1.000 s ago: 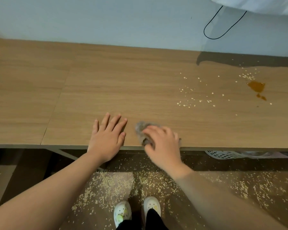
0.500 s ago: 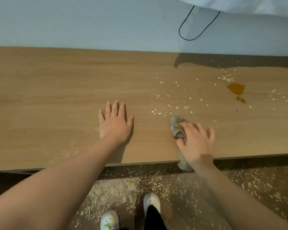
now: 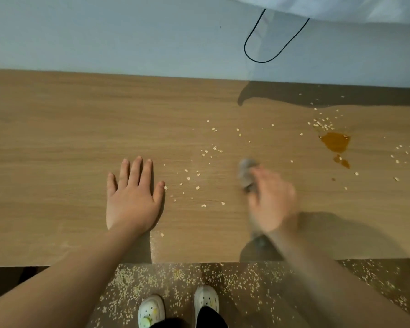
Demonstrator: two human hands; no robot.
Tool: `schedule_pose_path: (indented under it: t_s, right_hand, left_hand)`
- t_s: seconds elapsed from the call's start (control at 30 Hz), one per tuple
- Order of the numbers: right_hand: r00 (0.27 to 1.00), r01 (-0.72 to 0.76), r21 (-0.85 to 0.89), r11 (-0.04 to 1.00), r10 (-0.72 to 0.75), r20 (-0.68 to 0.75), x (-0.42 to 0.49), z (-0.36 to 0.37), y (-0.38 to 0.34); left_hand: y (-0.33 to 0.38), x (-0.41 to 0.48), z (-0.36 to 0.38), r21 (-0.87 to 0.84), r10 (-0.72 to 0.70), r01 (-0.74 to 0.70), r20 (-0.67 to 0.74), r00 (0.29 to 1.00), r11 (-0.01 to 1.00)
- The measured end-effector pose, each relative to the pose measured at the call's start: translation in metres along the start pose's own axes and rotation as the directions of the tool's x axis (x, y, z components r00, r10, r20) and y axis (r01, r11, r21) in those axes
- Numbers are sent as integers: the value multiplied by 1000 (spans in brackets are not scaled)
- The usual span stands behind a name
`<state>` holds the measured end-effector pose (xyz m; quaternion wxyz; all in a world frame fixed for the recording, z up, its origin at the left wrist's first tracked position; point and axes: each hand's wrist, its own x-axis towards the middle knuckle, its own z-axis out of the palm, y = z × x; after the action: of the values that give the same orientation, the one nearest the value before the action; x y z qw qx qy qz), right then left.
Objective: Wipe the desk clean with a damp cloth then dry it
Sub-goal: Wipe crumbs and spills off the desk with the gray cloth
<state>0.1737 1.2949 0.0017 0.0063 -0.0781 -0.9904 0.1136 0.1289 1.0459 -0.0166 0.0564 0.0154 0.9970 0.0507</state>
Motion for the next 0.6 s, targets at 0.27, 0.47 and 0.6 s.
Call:
schedule_pose_path:
  t_s: [0.27,0.47,0.6]
  right_hand:
    - [993,-10,87,996,20,-116,55,19,-20]
    - [982,190,96,977,-188,-37,20,10,-1]
    - [892,-384,150,911,408,-196,107,1,30]
  left_hand:
    - [-1,0,-2,5,7,-7,12,1000,1000]
    - [-3,1,-3,-22,14,-13,19,1000,1000]
    - [-3,1,-3,-24,15,-15,18,1000,1000]
